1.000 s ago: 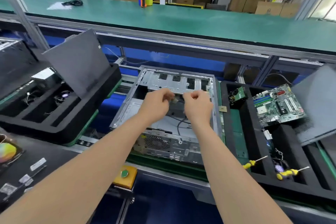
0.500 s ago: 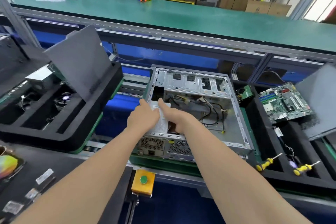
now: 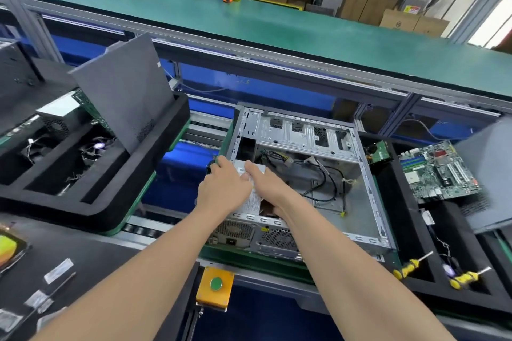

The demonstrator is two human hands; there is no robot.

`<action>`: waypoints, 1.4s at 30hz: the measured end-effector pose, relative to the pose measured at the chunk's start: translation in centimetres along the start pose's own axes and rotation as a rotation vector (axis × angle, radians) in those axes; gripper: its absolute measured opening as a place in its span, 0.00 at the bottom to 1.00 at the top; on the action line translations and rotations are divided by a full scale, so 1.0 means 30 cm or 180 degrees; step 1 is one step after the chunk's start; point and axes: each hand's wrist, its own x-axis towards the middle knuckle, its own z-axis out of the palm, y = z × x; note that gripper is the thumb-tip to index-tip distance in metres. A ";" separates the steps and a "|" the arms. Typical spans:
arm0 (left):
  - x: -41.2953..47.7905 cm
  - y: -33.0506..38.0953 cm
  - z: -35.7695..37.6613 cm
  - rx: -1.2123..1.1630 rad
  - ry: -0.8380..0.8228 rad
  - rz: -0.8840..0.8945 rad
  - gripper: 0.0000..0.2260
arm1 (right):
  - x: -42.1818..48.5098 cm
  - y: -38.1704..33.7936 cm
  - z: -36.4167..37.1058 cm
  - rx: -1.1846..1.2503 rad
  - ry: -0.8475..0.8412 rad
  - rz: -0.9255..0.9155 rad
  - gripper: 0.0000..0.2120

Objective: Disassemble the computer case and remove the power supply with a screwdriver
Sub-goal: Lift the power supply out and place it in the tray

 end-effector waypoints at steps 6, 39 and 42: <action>-0.002 0.004 0.006 0.0040 0.0081 -0.0045 0.23 | 0.006 0.001 0.002 -0.0110 0.0133 -0.0041 0.46; 0.010 0.001 0.002 -0.0341 0.0003 -0.0387 0.31 | -0.009 -0.022 -0.011 0.0166 -0.0558 0.0661 0.65; 0.015 -0.001 -0.003 -0.0283 0.0003 -0.0363 0.31 | 0.014 -0.005 -0.004 0.0084 -0.0384 0.0534 0.61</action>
